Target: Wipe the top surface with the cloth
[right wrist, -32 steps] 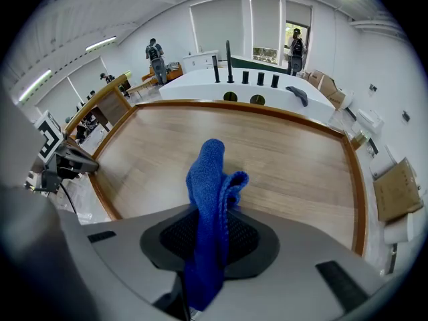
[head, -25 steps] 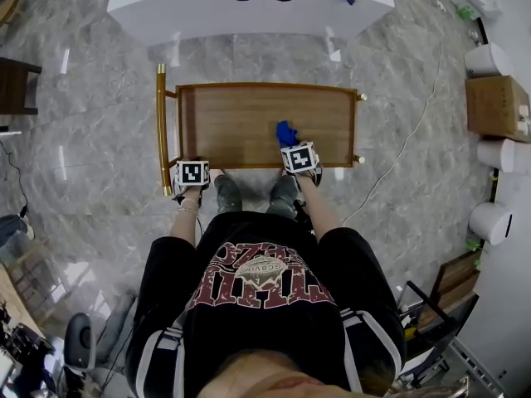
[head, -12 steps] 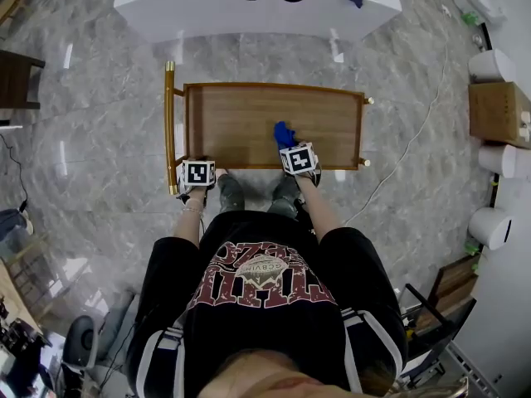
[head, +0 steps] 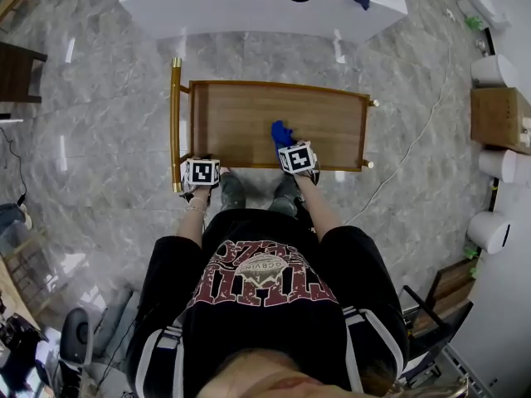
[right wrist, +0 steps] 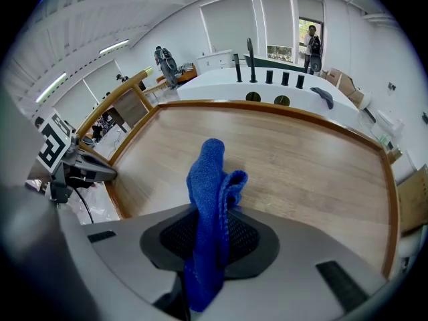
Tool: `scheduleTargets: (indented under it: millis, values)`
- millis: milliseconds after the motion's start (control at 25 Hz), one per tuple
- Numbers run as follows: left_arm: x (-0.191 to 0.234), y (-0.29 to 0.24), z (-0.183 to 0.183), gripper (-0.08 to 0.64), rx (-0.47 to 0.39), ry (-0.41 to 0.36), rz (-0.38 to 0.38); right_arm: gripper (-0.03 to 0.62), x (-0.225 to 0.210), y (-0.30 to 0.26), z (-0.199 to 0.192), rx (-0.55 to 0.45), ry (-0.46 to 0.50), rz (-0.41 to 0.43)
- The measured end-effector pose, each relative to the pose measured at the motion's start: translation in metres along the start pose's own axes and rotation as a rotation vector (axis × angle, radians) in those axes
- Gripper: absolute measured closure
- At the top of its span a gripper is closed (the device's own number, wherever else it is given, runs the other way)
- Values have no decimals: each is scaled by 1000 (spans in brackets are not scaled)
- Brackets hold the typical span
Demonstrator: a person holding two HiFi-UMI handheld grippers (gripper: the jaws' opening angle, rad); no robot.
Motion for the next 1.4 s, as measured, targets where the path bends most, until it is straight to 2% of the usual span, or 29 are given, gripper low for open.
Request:
scheduleTargets:
  millis: [480,1400]
  values:
    - [0,1,2,512,-27,-21,-5,495,18,-14,11,7,27,52]
    - [4,-2,-3,512,-47,-3,7,495,64,-49,36,25,119,146]
Point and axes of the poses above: the fingertips, and each gripper's own axes: y backward along the fingers, x to its left, z out of its top, the point moved 9 cm from there along y, backward along the fingers, and after that the axes turned 11 degrees about z, right-handed, at the moved point
